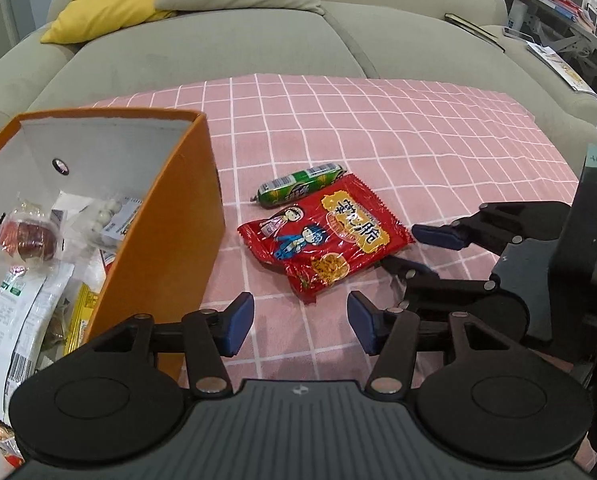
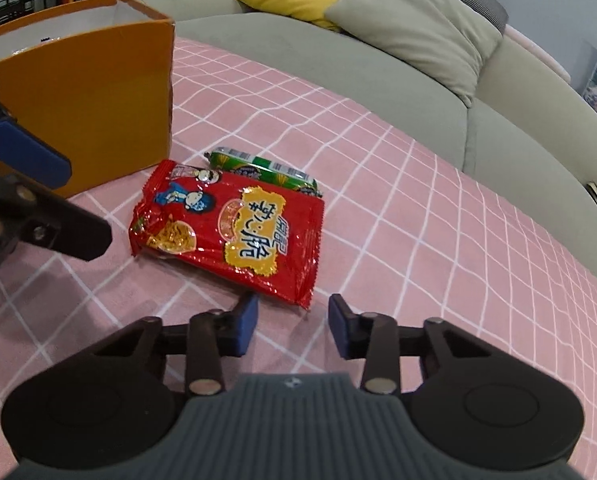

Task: Organize snacks
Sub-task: 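Move the right gripper to the red cracker bag and close on it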

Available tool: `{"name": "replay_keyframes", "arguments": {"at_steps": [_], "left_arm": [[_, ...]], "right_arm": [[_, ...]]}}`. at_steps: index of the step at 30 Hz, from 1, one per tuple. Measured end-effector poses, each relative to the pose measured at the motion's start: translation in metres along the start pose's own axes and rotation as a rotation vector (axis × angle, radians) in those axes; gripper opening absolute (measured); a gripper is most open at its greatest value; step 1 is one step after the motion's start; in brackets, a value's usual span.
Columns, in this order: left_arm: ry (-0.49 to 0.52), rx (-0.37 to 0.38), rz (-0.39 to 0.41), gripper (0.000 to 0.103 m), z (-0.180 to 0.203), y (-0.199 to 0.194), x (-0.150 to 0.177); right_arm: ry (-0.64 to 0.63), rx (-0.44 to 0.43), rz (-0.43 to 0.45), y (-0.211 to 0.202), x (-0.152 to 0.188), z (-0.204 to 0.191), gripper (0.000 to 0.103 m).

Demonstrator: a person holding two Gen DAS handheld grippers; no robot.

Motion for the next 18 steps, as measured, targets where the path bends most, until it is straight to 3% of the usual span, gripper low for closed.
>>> {"name": "replay_keyframes", "arguments": {"at_steps": [5, 11, 18], "left_arm": [[-0.022, 0.001, -0.012, 0.064, -0.003, 0.004, 0.003], [-0.016, 0.016, -0.01, 0.064, -0.002, 0.006, 0.005], [-0.007, 0.059, -0.037, 0.061, 0.007, 0.01, 0.017]], "right_arm": [[-0.019, -0.029, -0.002, -0.001, 0.0, -0.011, 0.0], [0.05, -0.039, -0.021, -0.015, 0.015, -0.017, 0.0], [0.302, 0.043, -0.137, -0.046, 0.065, 0.0, 0.0]]}}
Point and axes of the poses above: each gripper's, at about its wrist camera, not at the fingertips, and y roughly the way its jaws point, z to its right, x to its underside, the point moved 10 cm from there along y, roughly the way its jaws point, and after that the axes turned 7 degrees about -z, right-handed, at the moved point
